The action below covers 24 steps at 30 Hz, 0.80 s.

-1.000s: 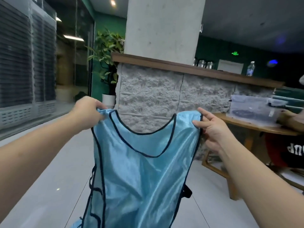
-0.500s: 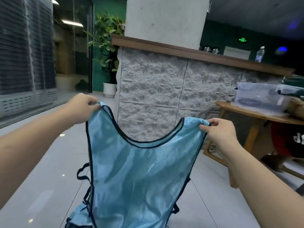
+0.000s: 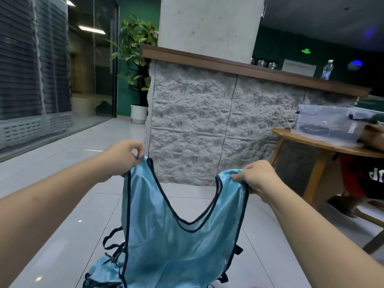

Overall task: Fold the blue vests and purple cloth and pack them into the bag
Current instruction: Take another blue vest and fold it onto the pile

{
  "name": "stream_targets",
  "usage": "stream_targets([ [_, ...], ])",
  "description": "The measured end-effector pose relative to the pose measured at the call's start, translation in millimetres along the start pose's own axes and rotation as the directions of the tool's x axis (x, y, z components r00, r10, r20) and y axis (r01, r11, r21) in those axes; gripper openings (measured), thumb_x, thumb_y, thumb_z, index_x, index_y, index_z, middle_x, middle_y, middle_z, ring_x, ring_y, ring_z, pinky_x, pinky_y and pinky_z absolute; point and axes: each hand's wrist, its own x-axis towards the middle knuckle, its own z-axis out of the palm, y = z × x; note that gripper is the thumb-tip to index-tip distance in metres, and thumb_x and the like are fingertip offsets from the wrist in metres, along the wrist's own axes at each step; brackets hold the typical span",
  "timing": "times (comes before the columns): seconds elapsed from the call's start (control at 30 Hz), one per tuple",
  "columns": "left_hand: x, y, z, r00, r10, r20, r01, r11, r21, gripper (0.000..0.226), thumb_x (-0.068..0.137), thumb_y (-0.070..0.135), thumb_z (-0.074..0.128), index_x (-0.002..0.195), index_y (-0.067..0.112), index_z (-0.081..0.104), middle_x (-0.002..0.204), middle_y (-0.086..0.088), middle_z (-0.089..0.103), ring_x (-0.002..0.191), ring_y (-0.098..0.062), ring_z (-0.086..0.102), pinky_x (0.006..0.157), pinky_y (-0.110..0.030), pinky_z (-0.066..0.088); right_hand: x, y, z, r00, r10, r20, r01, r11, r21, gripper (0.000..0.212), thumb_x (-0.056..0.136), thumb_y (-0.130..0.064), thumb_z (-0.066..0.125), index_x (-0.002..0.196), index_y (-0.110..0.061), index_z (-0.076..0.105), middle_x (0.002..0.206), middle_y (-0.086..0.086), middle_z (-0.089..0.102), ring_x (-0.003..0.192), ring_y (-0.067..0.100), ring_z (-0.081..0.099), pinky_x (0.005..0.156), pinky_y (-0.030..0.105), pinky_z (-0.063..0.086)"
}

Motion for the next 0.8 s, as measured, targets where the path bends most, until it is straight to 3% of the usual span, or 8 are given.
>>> stream_targets([
  [0.13, 1.3, 1.2, -0.4, 0.999, -0.044, 0.012, 0.044, 0.999, 0.007, 0.045, 0.093, -0.008, 0.043, 0.065, 0.015, 0.070, 0.076, -0.006, 0.063, 0.068, -0.027, 0.049, 0.057, -0.029, 0.044, 5.4, 2.0, 7.4, 0.994, 0.015, -0.110, -0.002, 0.994, 0.111, 0.031, 0.086, -0.013, 0.079, 0.069, -0.007, 0.054, 0.072, 0.016, 0.059, 0.066, 0.029, 0.060, 0.068, 0.054, 0.062],
  [0.2, 0.3, 3.8, -1.0, 0.998, -0.058, 0.015, 0.058, 0.998, -0.017, 0.046, 0.093, -0.004, 0.049, 0.070, 0.021, 0.080, 0.087, -0.008, 0.073, 0.079, -0.033, 0.061, 0.067, -0.038, 0.054, 4.5, 0.2, 10.5, 0.990, -0.016, -0.141, 0.028, 0.996, 0.085, 0.038, 0.090, -0.012, 0.071, 0.066, -0.014, 0.042, 0.066, 0.010, 0.041, 0.066, 0.025, 0.040, 0.056, 0.041, 0.040],
  [0.27, -4.0, 11.2, 1.1, 0.997, -0.065, 0.045, 0.067, 0.997, -0.037, 0.045, 0.093, -0.002, 0.052, 0.075, 0.026, 0.083, 0.093, -0.013, 0.074, 0.082, -0.036, 0.064, 0.073, -0.044, 0.060, 4.3, -2.8, 14.7, 0.989, -0.068, -0.131, 0.073, 0.997, 0.038, 0.039, 0.092, -0.009, 0.066, 0.067, -0.015, 0.036, 0.065, 0.007, 0.034, 0.066, 0.023, 0.035, 0.060, 0.038, 0.032],
  [0.37, -10.8, 27.7, 10.3, 0.994, -0.048, 0.098, 0.058, 0.993, -0.101, 0.041, 0.087, -0.011, 0.055, 0.083, 0.018, 0.083, 0.084, -0.011, 0.067, 0.070, -0.028, 0.056, 0.060, -0.036, 0.057, -2.4, -12.1, 23.8, 0.989, -0.122, -0.086, 0.121, 0.993, -0.018, 0.032, 0.095, -0.011, 0.064, 0.068, -0.009, 0.047, 0.071, 0.013, 0.048, 0.065, 0.026, 0.049, 0.059, 0.041, 0.052],
  [0.43, -17.5, 41.9, 19.0, 0.993, -0.032, 0.114, 0.051, 0.985, -0.163, 0.036, 0.086, -0.014, 0.059, 0.093, 0.015, 0.080, 0.092, -0.013, 0.069, 0.075, -0.031, 0.064, 0.065, -0.039, 0.063, -9.1, -18.3, 32.7, 0.991, -0.126, -0.043, 0.125, 0.992, -0.022, 0.030, 0.095, -0.013, 0.063, 0.069, -0.006, 0.051, 0.074, 0.017, 0.055, 0.066, 0.031, 0.060, 0.069, 0.051, 0.065],
  [0.53, -26.7, 60.0, 33.2, 0.987, -0.028, 0.156, 0.073, 0.954, -0.291, 0.036, 0.088, -0.018, 0.058, 0.100, 0.011, 0.076, 0.101, -0.017, 0.069, 0.082, -0.033, 0.071, 0.062, -0.033, 0.063, -30.9, -29.1, 50.2, 0.992, -0.129, 0.001, 0.129, 0.991, 0.029, 0.028, 0.091, -0.019, 0.063, 0.076, 0.005, 0.061, 0.083, 0.027, 0.070, 0.078, 0.045, 0.074, 0.066, 0.064, 0.062],
  [0.67, -35.2, 73.4, 54.0, 0.984, -0.016, 0.180, 0.074, 0.944, -0.322, 0.042, 0.088, -0.018, 0.053, 0.113, 0.009, 0.072, 0.098, -0.012, 0.069, 0.077, -0.027, 0.071, 0.057, -0.026, 0.059, -53.4, -37.0, 75.0, 0.982, -0.167, 0.087, 0.162, 0.985, 0.059, 0.037, 0.079, -0.035, 0.059, 0.070, 0.000, 0.059, 0.069, 0.020, 0.063, 0.068, 0.042, 0.072, 0.071, 0.063, 0.063],
  [0.8, -43.0, 81.1, 64.2, 0.969, 0.015, 0.248, 0.083, 0.921, -0.381, 0.041, 0.085, -0.018, 0.046, 0.107, 0.001, 0.075, 0.082, -0.017, 0.076, 0.067, -0.023, 0.074, 0.069, -0.035, 0.065, -66.5, -37.2, 91.5, 0.961, -0.238, 0.142, 0.235, 0.971, 0.039, 0.040, 0.088, -0.038, 0.059, 0.060, -0.015, 0.044, 0.062, 0.008, 0.043, 0.060, 0.023, 0.044, 0.063, 0.048, 0.057],
])
